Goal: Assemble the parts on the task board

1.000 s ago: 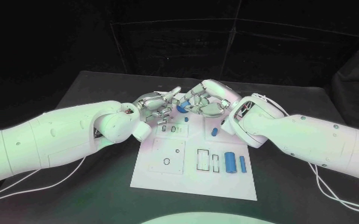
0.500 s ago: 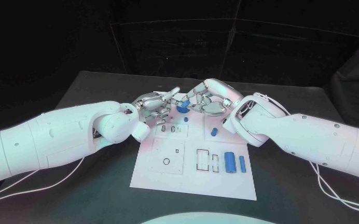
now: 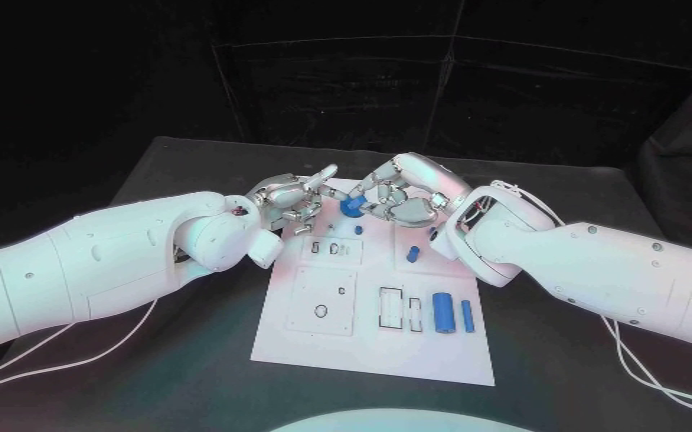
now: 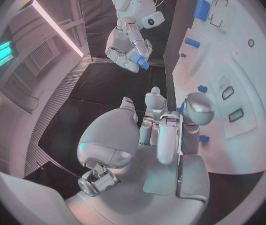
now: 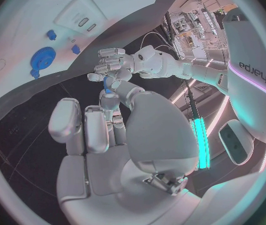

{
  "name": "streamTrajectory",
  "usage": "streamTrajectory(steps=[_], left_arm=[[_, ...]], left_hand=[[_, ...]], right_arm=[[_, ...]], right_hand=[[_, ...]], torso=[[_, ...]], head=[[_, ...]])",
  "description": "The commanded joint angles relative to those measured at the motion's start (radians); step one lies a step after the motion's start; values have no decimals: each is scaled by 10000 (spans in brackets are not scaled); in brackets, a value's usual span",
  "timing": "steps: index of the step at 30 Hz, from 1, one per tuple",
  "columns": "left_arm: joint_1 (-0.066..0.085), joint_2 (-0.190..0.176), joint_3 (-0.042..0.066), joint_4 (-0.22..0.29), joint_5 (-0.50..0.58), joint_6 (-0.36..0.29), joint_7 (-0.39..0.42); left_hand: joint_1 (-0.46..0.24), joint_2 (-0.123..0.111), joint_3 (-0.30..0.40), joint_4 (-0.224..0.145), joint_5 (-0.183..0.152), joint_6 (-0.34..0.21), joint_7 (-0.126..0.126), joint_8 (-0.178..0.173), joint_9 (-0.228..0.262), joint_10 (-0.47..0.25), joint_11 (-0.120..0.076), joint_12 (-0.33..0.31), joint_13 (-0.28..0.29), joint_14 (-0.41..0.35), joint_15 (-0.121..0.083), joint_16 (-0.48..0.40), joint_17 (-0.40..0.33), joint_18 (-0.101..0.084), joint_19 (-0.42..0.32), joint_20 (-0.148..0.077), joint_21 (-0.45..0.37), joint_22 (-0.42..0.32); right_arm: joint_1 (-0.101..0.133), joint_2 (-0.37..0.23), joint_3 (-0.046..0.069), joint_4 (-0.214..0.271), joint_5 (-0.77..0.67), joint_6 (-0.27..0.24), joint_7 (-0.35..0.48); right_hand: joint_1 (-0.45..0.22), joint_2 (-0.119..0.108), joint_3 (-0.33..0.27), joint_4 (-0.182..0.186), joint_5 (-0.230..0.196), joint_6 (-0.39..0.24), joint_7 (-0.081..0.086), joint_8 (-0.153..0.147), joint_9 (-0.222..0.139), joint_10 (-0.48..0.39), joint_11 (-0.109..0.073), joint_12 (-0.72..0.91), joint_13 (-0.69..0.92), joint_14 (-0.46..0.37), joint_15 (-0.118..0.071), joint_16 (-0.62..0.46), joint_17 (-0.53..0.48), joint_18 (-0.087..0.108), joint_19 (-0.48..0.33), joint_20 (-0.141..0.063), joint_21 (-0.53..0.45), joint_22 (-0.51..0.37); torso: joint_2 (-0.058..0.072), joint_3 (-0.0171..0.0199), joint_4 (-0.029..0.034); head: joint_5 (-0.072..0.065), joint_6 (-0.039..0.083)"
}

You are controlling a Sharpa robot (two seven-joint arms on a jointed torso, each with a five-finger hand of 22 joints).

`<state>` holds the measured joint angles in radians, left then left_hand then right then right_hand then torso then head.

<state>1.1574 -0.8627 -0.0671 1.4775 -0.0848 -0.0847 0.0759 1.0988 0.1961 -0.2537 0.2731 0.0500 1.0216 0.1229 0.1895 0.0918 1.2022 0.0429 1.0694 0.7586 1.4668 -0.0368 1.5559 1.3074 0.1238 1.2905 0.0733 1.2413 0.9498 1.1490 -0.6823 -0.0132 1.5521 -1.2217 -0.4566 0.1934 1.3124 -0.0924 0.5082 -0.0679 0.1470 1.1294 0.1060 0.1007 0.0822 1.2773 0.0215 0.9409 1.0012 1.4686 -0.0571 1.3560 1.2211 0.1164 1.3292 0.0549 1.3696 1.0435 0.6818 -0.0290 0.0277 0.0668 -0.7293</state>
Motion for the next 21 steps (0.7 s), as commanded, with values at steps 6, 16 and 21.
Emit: streamTrajectory(steps=[6, 16, 21], left_arm=[[127, -283, 11, -355, -206, -356, 343], [497, -910, 13, -346, 175, -665, 1085], [578, -966, 13, -269, 541, -928, 1457]], left_hand=[[187, -45, -82, -36, -24, -68, 20, -58, -4, -168, -1, -111, -121, 866, 84, -127, 1927, -6, -224, 34, -157, -217], [298, -67, -178, -48, -25, -132, 56, -46, 13, -383, 35, -278, -351, 720, 118, -360, 1406, 147, -688, 85, -640, -992], [265, -58, -282, 31, -26, -167, 71, -31, 29, -681, 54, -589, -803, 608, 138, -543, 1030, 246, -1002, 110, -988, -1524]], right_arm=[[31, -75, 15, 0, -1904, 723, -393], [252, 496, 18, -615, -4397, 2230, -757], [314, 904, 1, -1085, -4872, 2642, -747]], right_hand=[[-40, 141, -92, 16, 27, 14, 54, 54, 15, -44, 21, -64, -31, 366, 77, -51, -23, -189, 58, 36, 24, 60], [-54, 199, -140, 49, 20, 42, 35, 73, 22, -58, 8, -102, -66, 367, 74, -40, 2, -206, 93, 39, 55, 151], [-54, 198, -153, 49, 20, 38, 35, 72, 21, -62, 6, -111, -73, 369, 71, -32, 17, -210, 102, 39, 64, 175]], torso=[[0, -18, 10], [-3, -29, 16], [-8, -40, 31]], head=[[26, -88], [76, -207], [108, -274]])
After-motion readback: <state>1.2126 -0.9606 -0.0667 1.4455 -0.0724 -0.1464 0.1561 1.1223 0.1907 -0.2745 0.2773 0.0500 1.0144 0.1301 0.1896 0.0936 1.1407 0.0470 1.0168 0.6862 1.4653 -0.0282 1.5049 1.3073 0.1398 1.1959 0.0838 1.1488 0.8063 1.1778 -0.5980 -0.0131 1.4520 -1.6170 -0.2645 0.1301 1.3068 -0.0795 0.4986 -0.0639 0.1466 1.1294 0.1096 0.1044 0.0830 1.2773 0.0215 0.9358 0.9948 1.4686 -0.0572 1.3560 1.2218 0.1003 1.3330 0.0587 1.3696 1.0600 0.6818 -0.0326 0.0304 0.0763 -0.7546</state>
